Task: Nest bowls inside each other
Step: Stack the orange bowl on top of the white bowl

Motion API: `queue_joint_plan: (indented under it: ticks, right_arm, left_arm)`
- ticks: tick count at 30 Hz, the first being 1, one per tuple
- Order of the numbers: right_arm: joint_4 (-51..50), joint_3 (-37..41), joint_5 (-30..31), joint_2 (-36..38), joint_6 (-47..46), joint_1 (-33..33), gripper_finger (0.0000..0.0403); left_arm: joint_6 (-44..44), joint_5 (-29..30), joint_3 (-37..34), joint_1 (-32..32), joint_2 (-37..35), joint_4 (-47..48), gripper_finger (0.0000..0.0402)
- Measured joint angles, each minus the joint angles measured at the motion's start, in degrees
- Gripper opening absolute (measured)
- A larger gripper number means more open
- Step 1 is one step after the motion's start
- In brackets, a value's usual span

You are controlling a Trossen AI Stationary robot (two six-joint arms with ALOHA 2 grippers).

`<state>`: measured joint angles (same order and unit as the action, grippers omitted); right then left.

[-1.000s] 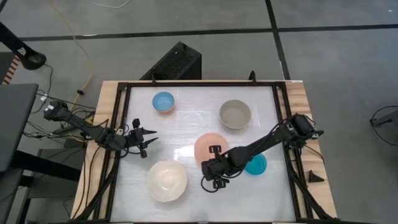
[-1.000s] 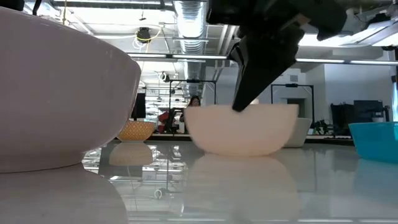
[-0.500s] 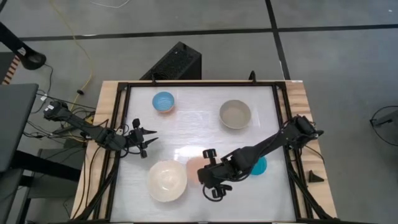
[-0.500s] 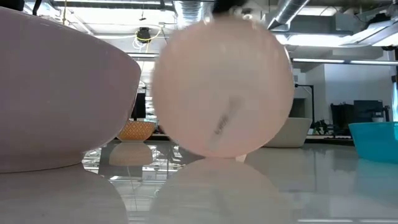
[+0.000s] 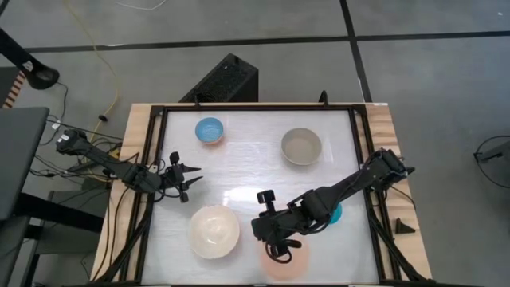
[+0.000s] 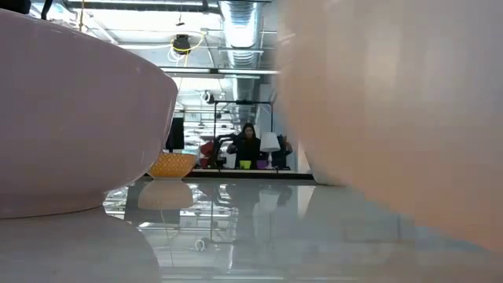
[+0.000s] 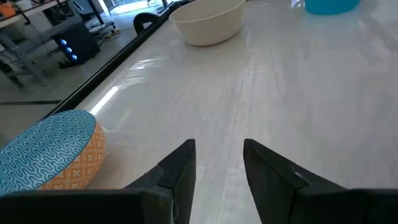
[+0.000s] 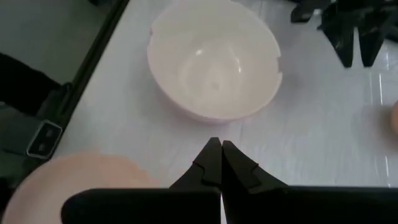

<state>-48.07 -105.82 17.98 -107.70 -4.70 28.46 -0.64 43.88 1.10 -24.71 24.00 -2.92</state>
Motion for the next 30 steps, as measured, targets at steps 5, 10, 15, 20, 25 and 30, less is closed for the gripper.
queue_joint_plan:
  ticks: [5, 10, 15, 20, 25, 30]
  right_arm:
    - [-1.98, 2.35, 0.24, -0.35, -2.86, -0.04, 0.0019]
    - [-3.21, 7.44, 0.24, -0.39, -8.1, 1.7, 0.0019]
    - [-4.08, 11.61, -0.04, -0.43, -15.41, 4.08, 0.0065]
    - [-4.69, 11.5, -4.49, -0.37, -24.28, 7.72, 0.0108]
    - [-7.19, 11.52, -5.23, -0.41, -30.34, 11.54, 0.0147]
    - [-15.26, 11.52, 1.13, -0.41, -41.3, 12.79, 0.0187]
  left_arm:
    - [0.02, 0.0, 0.01, -0.02, 0.01, 0.0, 0.0125]
    - [0.01, 0.0, 0.01, -0.02, 0.0, -0.01, 0.0125]
    - [0.02, 0.01, 0.0, -0.02, -0.01, 0.0, 0.0125]
    - [0.02, 0.0, 0.01, -0.02, -0.01, 0.0, 0.0125]
    - [0.02, 0.01, 0.01, -0.01, 0.0, 0.0, 0.0125]
    - [0.02, 0.02, 0.01, 0.0, 0.01, 0.0, 0.0125]
